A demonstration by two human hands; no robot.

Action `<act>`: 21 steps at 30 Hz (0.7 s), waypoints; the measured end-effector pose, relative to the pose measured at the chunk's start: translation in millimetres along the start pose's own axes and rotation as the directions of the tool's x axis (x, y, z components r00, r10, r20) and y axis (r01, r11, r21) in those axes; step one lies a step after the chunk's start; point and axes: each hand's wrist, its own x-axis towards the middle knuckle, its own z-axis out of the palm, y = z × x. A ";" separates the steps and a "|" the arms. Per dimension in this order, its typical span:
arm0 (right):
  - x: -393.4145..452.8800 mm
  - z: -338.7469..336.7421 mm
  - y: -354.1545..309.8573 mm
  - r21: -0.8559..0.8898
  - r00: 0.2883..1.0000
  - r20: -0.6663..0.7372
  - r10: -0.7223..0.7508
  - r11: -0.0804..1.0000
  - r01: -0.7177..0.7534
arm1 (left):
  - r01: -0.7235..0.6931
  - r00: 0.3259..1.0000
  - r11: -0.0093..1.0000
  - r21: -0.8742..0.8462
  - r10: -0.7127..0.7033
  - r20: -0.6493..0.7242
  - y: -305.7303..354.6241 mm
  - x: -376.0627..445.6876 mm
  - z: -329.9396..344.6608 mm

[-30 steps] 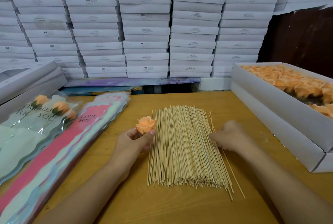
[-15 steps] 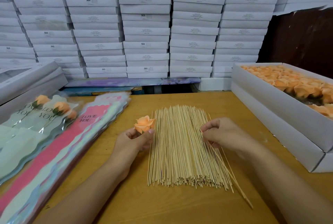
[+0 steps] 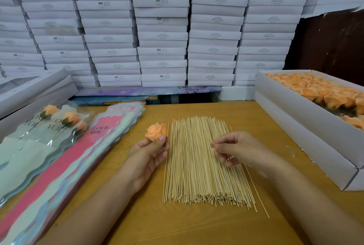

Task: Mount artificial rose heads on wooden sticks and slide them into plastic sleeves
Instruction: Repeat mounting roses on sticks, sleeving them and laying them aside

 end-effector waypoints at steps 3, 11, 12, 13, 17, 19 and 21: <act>0.5 1.7 0.8 -0.006 1.000 -0.005 -0.003 1.000 0.003 | 0.018 1.000 0.997 -0.079 -0.017 0.013 4.0 2.8 2.3; 1.7 5.6 2.1 -0.024 1.000 -0.006 0.004 1.000 -0.004 | 0.075 0.997 0.973 -0.219 -0.069 0.035 15.0 7.1 8.0; 1.5 6.2 2.2 -0.027 1.000 -0.003 0.002 1.000 -0.002 | 0.076 0.997 0.970 -0.229 -0.073 0.025 15.4 7.8 7.3; 1.5 6.7 2.0 -0.031 1.000 0.001 -0.001 1.000 0.001 | 0.076 0.997 0.968 -0.241 -0.075 0.015 16.0 8.7 6.8; 1.2 7.5 1.3 -0.040 1.000 0.008 -0.011 0.999 0.012 | 0.050 0.998 0.954 -0.296 -0.061 -0.028 19.5 14.6 10.3; 0.7 7.5 1.2 -0.042 1.000 0.006 -0.015 0.999 0.015 | 0.026 0.997 0.937 -0.348 -0.048 -0.054 20.7 17.9 15.6; 0.0 7.8 1.2 -0.047 1.000 0.001 -0.021 0.999 0.021 | 0.010 0.996 0.911 -0.412 -0.043 -0.072 20.2 20.3 21.6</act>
